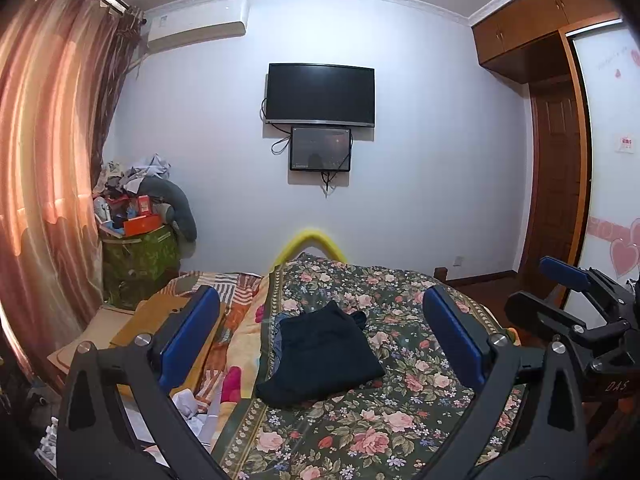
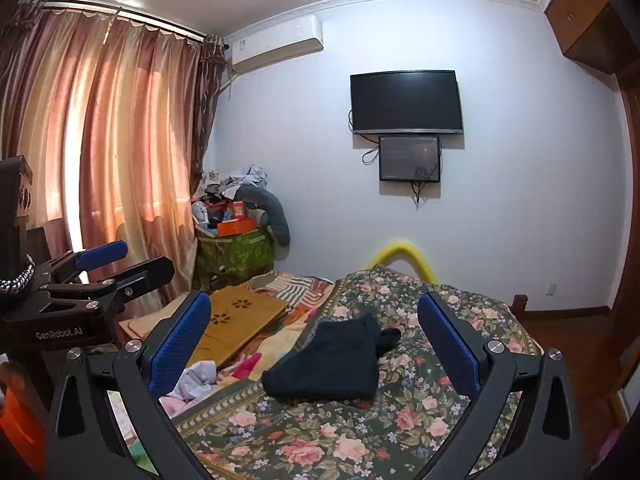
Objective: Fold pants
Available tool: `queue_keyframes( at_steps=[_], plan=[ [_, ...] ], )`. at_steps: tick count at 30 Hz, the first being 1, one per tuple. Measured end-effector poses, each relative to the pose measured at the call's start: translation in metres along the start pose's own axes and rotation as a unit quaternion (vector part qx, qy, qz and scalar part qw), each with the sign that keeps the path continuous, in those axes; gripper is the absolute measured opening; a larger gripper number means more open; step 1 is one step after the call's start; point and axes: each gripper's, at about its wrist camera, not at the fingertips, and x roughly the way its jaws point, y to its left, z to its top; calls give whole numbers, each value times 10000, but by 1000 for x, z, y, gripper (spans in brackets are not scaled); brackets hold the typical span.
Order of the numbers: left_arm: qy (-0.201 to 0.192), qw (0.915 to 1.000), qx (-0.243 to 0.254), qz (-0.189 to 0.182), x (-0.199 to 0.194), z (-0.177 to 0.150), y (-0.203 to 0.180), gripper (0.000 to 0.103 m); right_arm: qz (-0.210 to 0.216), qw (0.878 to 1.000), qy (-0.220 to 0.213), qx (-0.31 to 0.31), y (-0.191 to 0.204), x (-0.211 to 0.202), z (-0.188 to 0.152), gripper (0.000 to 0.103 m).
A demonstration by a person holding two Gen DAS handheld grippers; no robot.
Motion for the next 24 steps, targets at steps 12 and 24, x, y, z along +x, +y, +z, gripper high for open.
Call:
queue_keyframes(
  at_steps=[12,24],
  plan=[
    [58,10000,-7,-30,8,-3,2,103,-16,10000,72,28,-4,5,-1,103],
    [78,10000,-32,-48,11,-6,6,103,-40,9999,128,9,-5,8,-3,103]
  ],
)
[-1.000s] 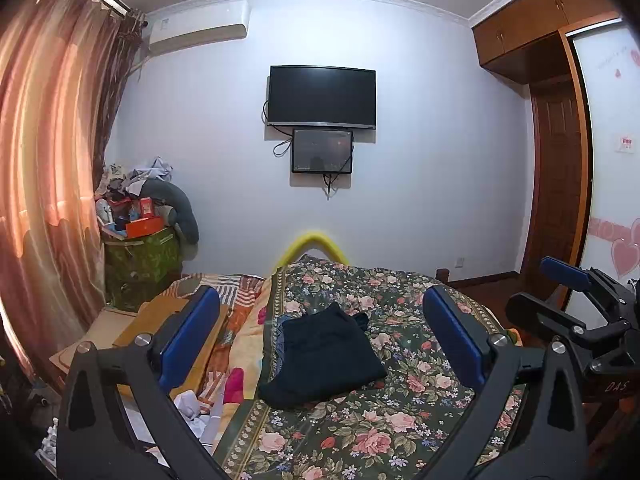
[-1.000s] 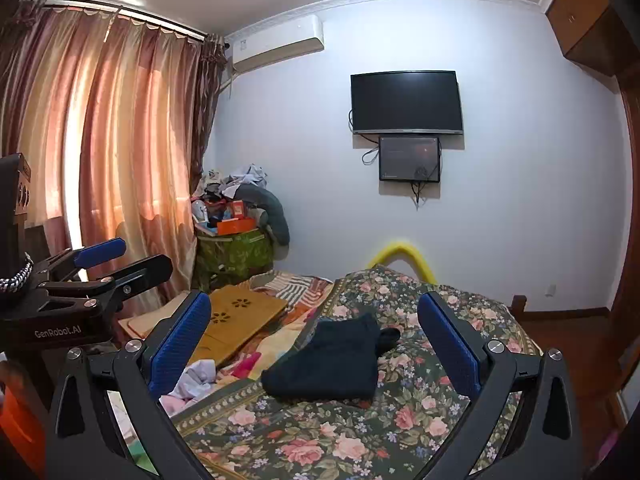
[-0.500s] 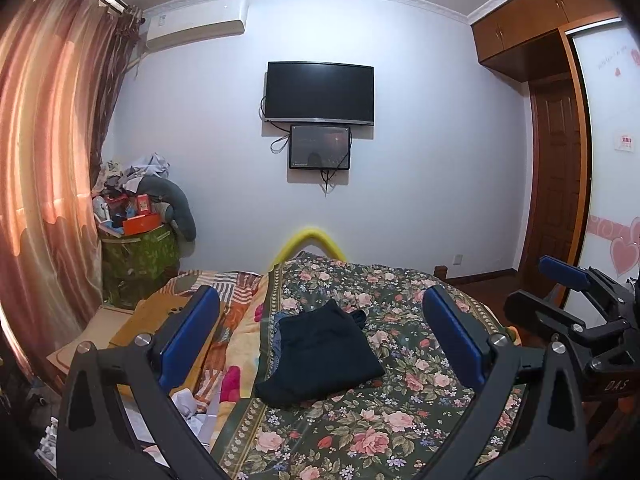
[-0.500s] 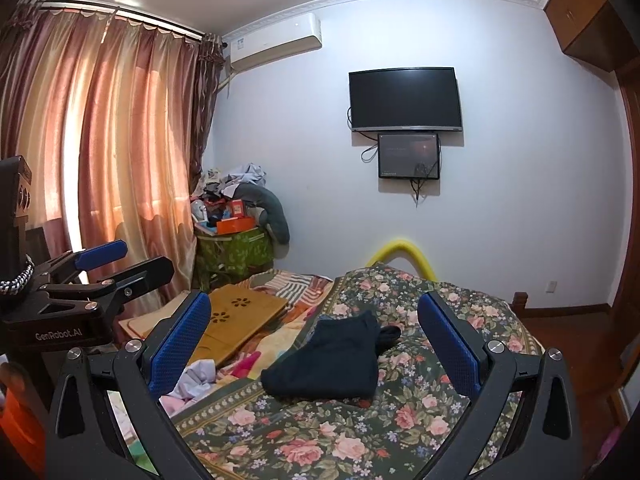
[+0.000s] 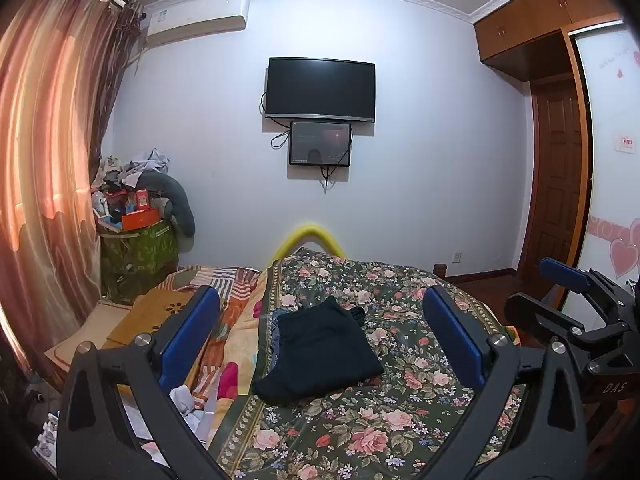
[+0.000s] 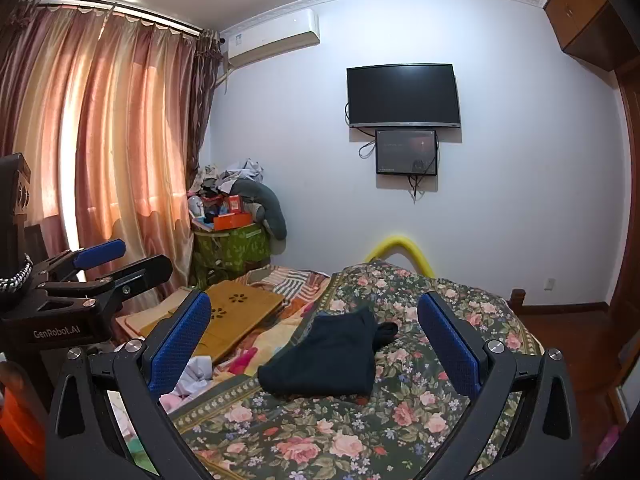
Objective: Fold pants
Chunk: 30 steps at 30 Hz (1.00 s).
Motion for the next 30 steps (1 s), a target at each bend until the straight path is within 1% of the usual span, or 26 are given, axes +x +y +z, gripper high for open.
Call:
queue_keyframes(
  at_steps=[12,16,30],
  plan=[
    [2,10000,40,-71,-2,-2,0,103,-1,10000,-23,5,-1,0,0,103],
    [-20,9999,101,16,-3,-2,-2,103,-9,10000,-41,15,0,-1,0,103],
    [130,9999,30,-77,-1,-3,-2,103,-56,10000,-23,12,3,-3,-1,103]
  ],
)
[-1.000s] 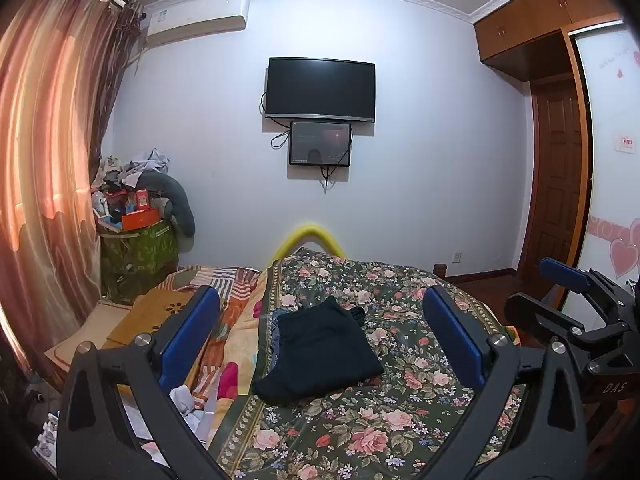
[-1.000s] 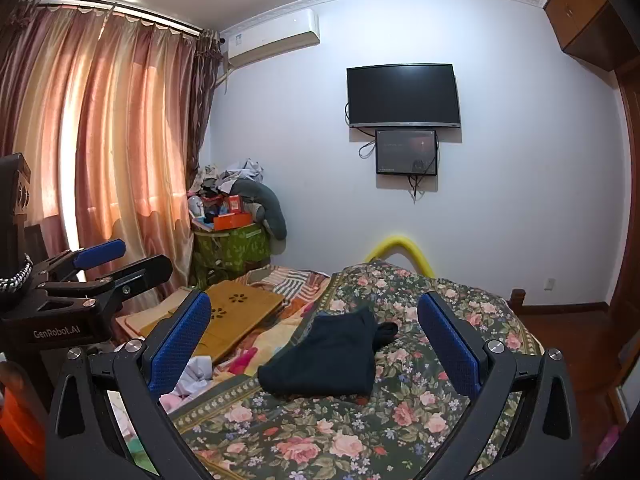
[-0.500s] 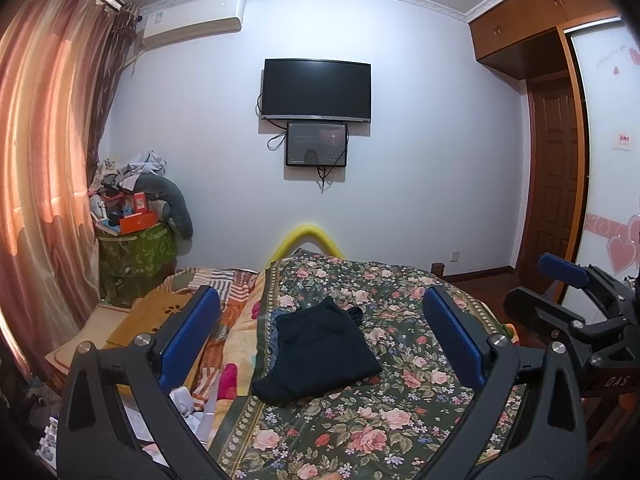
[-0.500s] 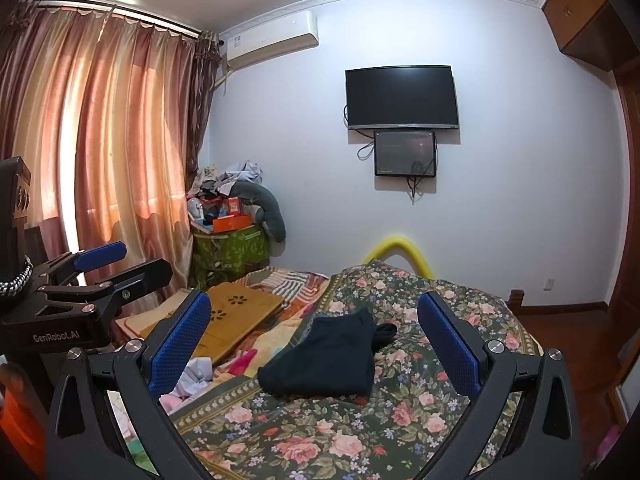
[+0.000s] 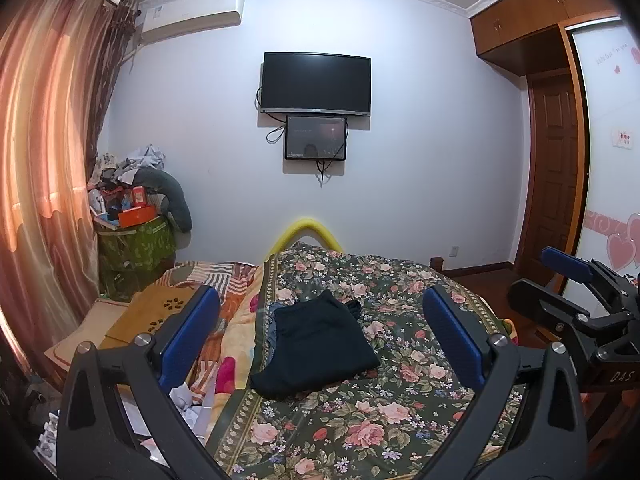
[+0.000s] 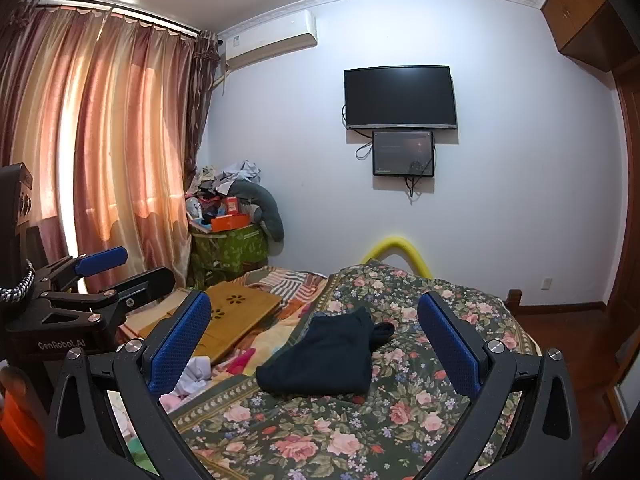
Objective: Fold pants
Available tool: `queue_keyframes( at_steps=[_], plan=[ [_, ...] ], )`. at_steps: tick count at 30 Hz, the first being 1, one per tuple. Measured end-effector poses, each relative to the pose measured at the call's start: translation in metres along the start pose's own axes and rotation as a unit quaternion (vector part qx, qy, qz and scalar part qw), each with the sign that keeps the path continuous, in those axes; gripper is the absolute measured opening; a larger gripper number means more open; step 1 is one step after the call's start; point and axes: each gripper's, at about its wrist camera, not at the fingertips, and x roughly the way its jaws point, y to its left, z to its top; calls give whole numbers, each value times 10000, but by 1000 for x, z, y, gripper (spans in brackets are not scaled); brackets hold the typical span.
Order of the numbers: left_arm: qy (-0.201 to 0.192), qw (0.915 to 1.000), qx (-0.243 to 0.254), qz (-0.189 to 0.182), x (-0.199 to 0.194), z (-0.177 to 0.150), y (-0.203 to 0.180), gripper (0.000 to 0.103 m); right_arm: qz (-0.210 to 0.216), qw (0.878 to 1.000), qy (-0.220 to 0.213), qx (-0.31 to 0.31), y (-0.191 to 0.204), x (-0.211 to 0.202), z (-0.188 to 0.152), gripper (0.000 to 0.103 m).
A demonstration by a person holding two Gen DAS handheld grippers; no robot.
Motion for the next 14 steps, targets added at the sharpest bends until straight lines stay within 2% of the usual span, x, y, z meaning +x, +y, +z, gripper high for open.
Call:
queue_keyframes(
  at_steps=[14],
  plan=[
    [68,9999,-82,-41,1,-2,3,103,25,10000,65,21,1,4,-1,103]
  ],
)
